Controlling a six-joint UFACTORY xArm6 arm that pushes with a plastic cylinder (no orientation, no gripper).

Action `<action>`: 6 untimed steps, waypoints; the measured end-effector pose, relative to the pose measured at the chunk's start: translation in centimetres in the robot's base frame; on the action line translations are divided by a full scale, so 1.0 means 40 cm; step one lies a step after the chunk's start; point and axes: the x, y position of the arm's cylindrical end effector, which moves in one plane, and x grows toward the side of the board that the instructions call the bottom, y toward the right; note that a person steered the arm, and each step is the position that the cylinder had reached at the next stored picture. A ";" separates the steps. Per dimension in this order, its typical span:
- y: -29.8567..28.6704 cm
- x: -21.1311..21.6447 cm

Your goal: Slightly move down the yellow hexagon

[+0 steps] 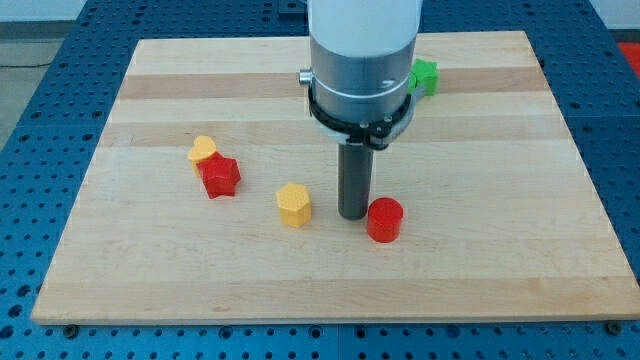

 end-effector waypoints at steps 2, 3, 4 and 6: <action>-0.070 -0.099; -0.151 -0.099; -0.193 -0.067; -0.348 0.014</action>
